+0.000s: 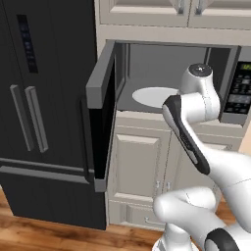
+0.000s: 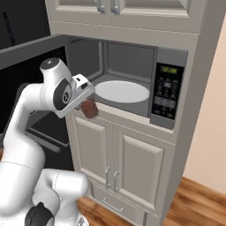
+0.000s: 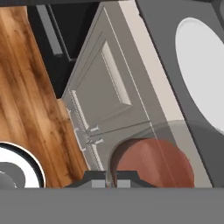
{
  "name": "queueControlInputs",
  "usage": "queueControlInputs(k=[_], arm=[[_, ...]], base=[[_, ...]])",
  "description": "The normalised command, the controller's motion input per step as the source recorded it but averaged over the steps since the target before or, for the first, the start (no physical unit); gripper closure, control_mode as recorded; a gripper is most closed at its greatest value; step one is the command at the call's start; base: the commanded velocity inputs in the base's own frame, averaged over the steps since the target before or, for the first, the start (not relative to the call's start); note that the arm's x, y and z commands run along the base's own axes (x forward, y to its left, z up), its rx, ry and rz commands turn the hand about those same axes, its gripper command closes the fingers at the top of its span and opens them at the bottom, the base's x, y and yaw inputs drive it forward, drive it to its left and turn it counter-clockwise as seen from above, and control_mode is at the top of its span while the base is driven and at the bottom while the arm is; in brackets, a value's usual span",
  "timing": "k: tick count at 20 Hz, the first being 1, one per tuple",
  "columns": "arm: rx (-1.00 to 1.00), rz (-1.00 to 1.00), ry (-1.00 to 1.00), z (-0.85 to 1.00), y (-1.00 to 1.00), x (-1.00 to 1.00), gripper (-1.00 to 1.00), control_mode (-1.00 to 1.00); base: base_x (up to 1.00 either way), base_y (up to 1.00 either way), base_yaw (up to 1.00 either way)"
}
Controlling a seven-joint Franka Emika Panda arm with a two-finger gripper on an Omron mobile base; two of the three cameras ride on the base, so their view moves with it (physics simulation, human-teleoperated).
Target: Place the microwavable item in the microwave. Then, close the microwave door and press the start button.
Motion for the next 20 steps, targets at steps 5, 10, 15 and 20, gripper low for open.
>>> queueControlInputs(k=[5,10,15,20], arm=[[-0.01,0.00,-0.02,0.00,-0.18,0.48,1.00,-1.00],[-0.02,0.03,-0.01,0.00,-0.19,0.65,1.00,-1.00],[-0.02,0.01,-0.01,0.00,-0.04,0.61,1.00,-1.00],[0.00,0.05,0.00,0.00,-0.07,0.62,1.00,-1.00]], base=[[0.00,0.00,0.00],[0.00,0.00,0.00],[0.00,0.00,0.00],[0.00,0.00,0.00]])
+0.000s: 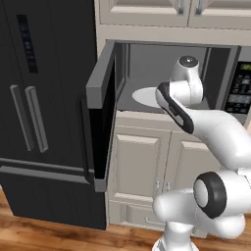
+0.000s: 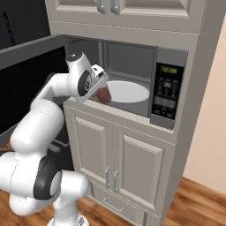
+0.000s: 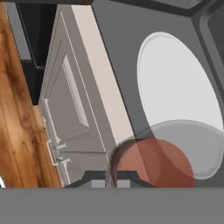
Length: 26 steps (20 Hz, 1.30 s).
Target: Place the microwavable item in the microwave. Then, close the microwave door and press the start button.
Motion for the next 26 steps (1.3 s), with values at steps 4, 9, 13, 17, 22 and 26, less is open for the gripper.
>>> queueControlInputs(k=[4,9,13,17,22,26], arm=[[0.00,0.06,0.00,0.00,-0.13,0.58,1.00,-1.00],[0.00,0.04,0.00,0.00,-0.12,0.57,1.00,-1.00],[0.00,0.02,0.02,-0.05,-0.06,0.55,1.00,-1.00],[-0.04,0.01,0.07,-0.24,0.00,0.49,1.00,-1.00],[-0.05,0.00,0.06,-0.19,0.00,0.50,1.00,-1.00],[-0.01,0.01,0.07,-0.10,0.00,0.44,1.00,-1.00]], base=[[0.00,0.00,0.00],[0.00,0.00,0.00],[0.00,0.00,0.00],[0.00,0.00,0.00],[0.00,0.00,0.00],[0.00,0.00,0.00]])
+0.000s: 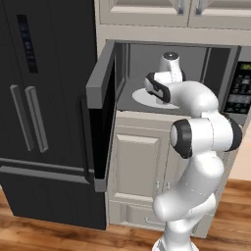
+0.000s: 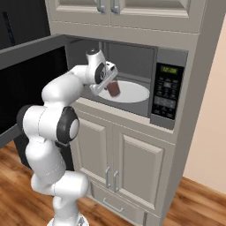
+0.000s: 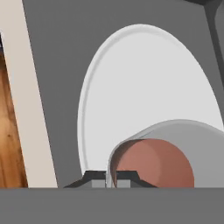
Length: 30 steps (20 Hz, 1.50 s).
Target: Place the microwavable item in the microwave. Then, close the microwave door and press the start button.
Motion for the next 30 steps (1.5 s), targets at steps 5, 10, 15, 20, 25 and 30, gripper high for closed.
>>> queueControlInputs(k=[5,10,15,20,25,30], arm=[[0.00,0.02,0.06,-0.19,-0.06,0.38,1.00,-1.00],[0.00,0.04,0.01,-0.19,-0.17,0.32,1.00,-1.00],[-0.01,0.07,-0.03,-0.21,-0.13,0.01,-1.00,-1.00],[-0.01,0.07,-0.10,-0.09,0.00,-0.18,-1.00,-1.00],[-0.02,0.02,-0.08,0.00,0.00,-0.26,-1.00,-1.00],[-0.03,0.00,0.00,0.04,0.15,-0.34,-1.00,-1.00]], base=[[0.00,0.00,0.00],[0.00,0.00,0.00],[0.00,0.00,0.00],[0.00,0.00,0.00],[0.00,0.00,0.00],[0.00,0.00,0.00]])
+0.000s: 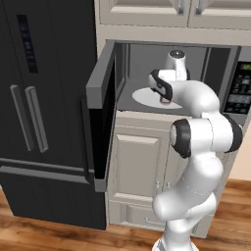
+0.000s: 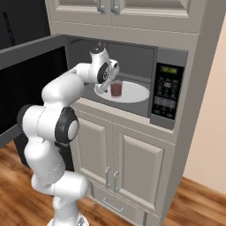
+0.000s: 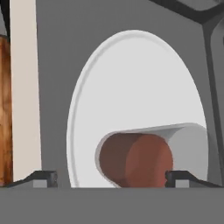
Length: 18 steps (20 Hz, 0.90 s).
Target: Place the microwavable item in the microwave. Then, close the microwave door and press the start button.
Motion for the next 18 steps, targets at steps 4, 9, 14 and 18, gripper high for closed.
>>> queueControlInputs(k=[4,9,14,18], arm=[[-0.10,0.00,0.00,0.02,0.43,-0.87,-1.00,-1.00],[-0.14,0.00,-0.03,0.28,0.38,-0.82,-1.00,-1.00],[-0.15,0.00,-0.01,0.16,0.37,-0.57,-1.00,-1.00],[-0.11,0.00,0.00,0.00,0.51,-0.99,-1.00,-1.00]], base=[[0.00,0.00,0.00],[0.00,0.00,0.00],[0.00,0.00,0.00],[0.00,0.00,0.00]])
